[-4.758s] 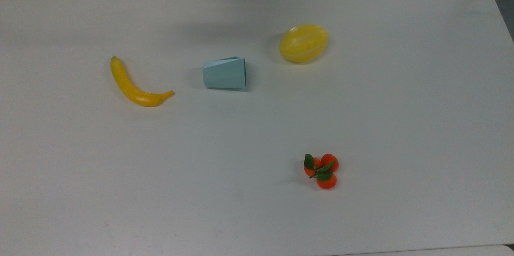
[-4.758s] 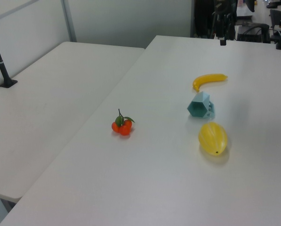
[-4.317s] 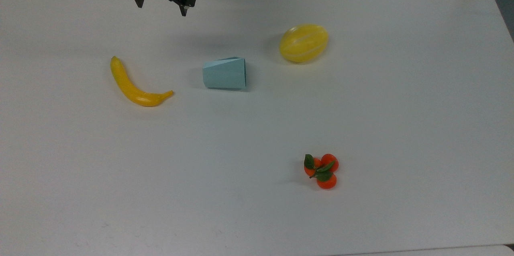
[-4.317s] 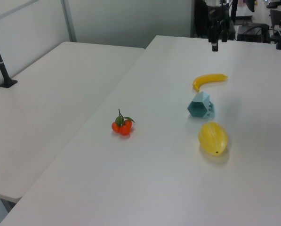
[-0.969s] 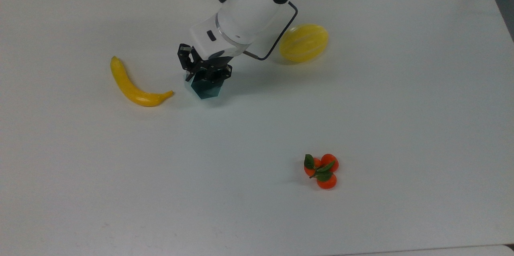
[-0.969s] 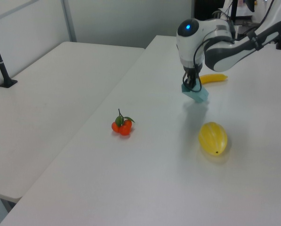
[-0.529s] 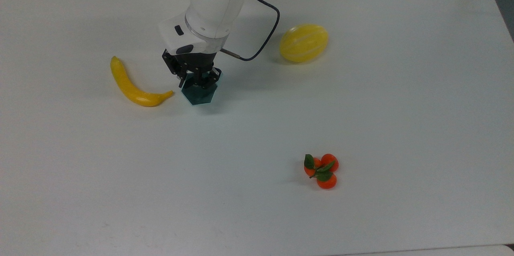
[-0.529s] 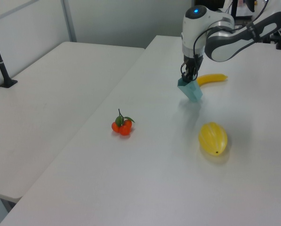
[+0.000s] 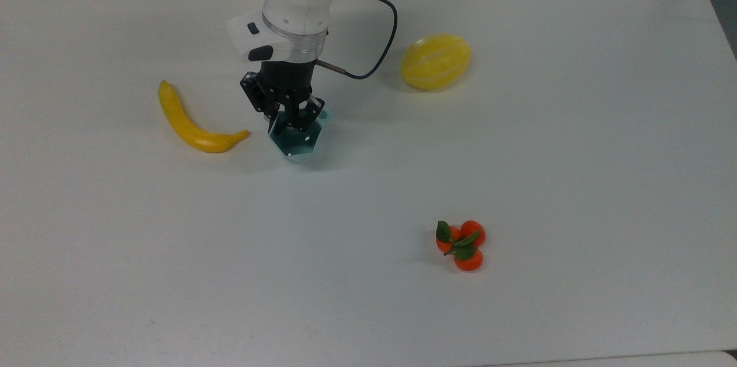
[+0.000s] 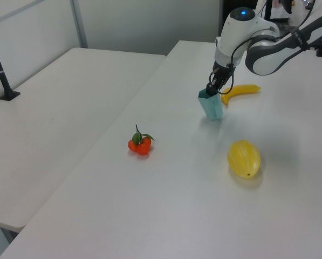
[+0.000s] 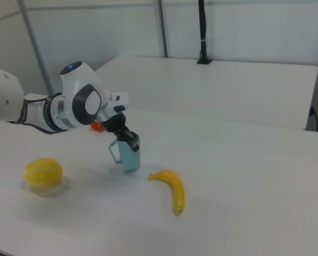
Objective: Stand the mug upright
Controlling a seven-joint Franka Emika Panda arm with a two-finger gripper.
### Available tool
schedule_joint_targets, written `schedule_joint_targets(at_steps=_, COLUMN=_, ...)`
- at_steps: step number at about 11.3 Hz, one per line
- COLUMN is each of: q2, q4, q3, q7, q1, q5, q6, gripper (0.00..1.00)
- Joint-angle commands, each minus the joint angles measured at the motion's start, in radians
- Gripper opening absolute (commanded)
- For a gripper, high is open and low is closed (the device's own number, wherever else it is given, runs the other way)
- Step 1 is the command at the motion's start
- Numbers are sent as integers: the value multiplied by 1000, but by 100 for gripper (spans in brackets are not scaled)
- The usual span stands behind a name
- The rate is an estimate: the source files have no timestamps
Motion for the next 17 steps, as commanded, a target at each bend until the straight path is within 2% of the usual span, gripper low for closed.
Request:
schedule_joint_targets(at_steps=1, q2=-26, q4=-40, q3=-6, q7=14, q1=-1, q5=38, q6=46, gripper=2)
schedule_joint_targets(at_steps=2, q2=-24, q4=-40, q3=-8, q7=38, q1=1, q5=38, q6=46, gripper=23)
schedule_joint_targets(at_steps=3, q2=-24, q4=-38, q3=-8, q7=55, q1=-1, q5=38, q6=44, gripper=50)
schedule_joint_targets(at_steps=4, q2=-27, q4=-36, q3=-6, q7=61, q1=-4, q5=40, q6=43, gripper=67)
schedule_joint_targets(at_steps=6, q2=-32, q4=-35, q3=-8, q7=60, q1=-11, q5=72, q6=35, gripper=86)
schedule_joint_targets(at_steps=7, q2=-33, q4=-27, q3=-9, q7=57, q1=-11, q5=104, q6=21, gripper=99)
schedule_joint_targets(at_steps=9, q2=-52, q4=46, q3=-17, q7=-12, q1=-17, q5=217, q6=-125, gripper=100)
schedule_joint_targets(at_steps=11, q2=-56, q4=190, q3=-43, q7=-241, q1=-28, q5=407, q6=-422, gripper=100)
schedule_joint_targets(at_steps=12, q2=-70, q4=247, q3=-63, q7=-321, q1=-40, q5=449, q6=-557, gripper=100)
schedule_joint_targets(at_steps=14, q2=-142, q4=269, q3=-68, q7=-401, q1=-80, q5=445, q6=-670, gripper=100)
schedule_joint_targets(at_steps=17, q2=-211, q4=269, q3=-66, q7=-506, q1=-134, q5=434, q6=-695, gripper=100)
